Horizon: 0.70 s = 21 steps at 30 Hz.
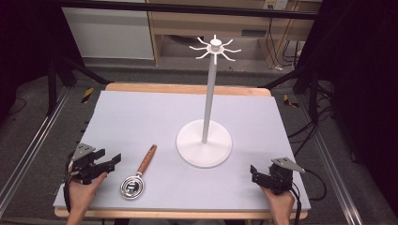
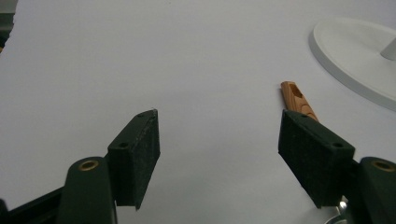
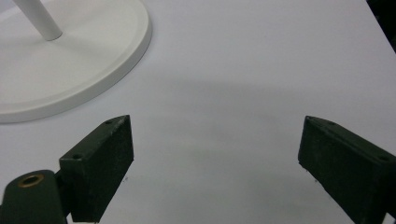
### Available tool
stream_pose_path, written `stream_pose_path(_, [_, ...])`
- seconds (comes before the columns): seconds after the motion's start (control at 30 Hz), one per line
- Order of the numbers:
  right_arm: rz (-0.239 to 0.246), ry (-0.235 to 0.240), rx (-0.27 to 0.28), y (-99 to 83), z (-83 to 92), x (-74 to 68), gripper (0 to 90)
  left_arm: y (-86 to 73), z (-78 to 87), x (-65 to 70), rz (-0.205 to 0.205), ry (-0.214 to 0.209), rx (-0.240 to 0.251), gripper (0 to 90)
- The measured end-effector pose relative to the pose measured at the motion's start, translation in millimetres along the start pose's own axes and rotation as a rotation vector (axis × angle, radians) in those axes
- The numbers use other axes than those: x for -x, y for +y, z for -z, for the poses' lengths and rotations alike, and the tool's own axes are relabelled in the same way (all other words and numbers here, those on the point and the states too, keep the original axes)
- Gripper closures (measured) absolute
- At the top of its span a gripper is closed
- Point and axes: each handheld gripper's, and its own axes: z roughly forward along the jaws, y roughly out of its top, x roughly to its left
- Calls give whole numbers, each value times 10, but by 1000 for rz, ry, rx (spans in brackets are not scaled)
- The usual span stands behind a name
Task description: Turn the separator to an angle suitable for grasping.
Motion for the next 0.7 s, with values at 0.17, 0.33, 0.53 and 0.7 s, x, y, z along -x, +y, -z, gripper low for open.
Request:
stream_pose_path(0.17, [9, -8, -7, -8, 5, -6, 101, 34, 37, 67, -13, -12, 11, 290])
stream_pose_path(0.33, [27, -15, -8, -11, 11, -26, 101, 66, 57, 141, -30, -26, 6, 290])
stream_pose_path(0.53, [41, -13, -14, -9, 8, -67, 103, 122, 77, 222, -56, -44, 0, 319])
stream_pose_path(0.7, [49, -12, -10, -9, 13, -81, 104, 161, 95, 305, -83, -52, -5, 330])
